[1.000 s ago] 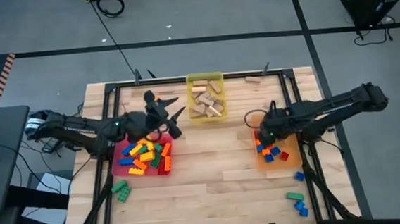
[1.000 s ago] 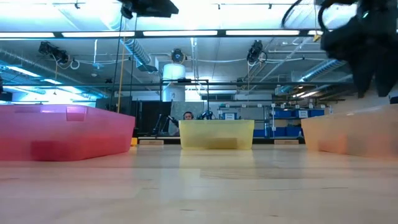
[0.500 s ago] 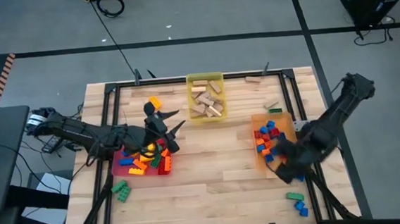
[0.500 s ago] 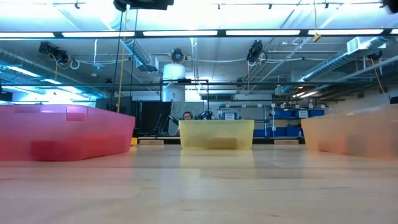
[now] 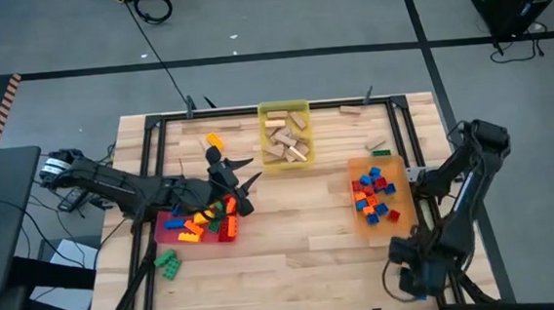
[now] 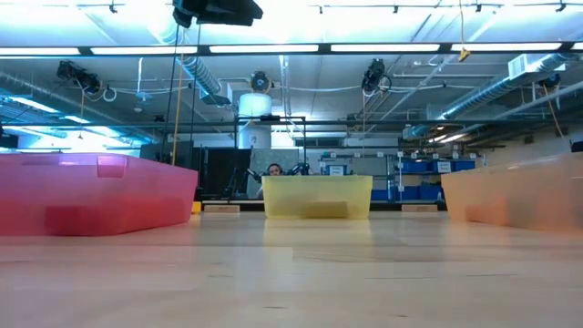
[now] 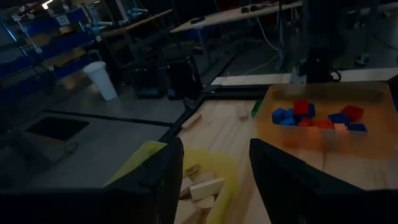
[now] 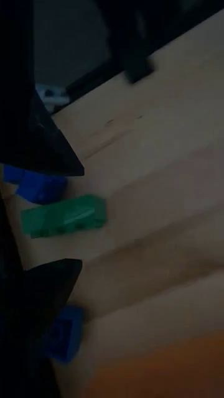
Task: Sort blocks by size
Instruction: Put the 3 stud green game piece into the pink bin
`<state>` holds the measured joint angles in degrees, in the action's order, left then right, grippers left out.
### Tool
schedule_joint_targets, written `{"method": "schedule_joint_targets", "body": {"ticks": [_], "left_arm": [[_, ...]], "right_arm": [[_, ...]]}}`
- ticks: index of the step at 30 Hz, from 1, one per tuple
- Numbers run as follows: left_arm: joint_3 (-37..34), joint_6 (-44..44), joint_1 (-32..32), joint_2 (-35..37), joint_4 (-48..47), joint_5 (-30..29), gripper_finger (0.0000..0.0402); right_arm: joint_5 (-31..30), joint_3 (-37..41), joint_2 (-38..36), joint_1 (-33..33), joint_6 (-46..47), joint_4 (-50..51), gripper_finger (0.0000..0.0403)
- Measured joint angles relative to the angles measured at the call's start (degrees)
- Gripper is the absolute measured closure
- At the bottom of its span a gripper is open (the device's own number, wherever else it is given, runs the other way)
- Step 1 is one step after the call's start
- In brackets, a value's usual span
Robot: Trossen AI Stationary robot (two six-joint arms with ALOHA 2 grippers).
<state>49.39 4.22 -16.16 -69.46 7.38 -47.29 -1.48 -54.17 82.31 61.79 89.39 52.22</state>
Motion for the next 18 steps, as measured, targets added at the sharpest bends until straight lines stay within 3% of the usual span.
{"method": "schedule_joint_targets", "body": {"ticks": [5, 18], "left_arm": [[0.0, -2.0, 0.0, -1.5, 0.9, 0.0, 0.0208], [0.0, -6.8, 0.0, -2.2, 4.1, 0.0, 0.0208]], "right_arm": [[3.9, 0.0, 6.2, 0.8, -4.7, -4.0, 0.016], [4.3, 0.0, 14.6, 0.8, -9.8, -6.2, 0.0189]]}}
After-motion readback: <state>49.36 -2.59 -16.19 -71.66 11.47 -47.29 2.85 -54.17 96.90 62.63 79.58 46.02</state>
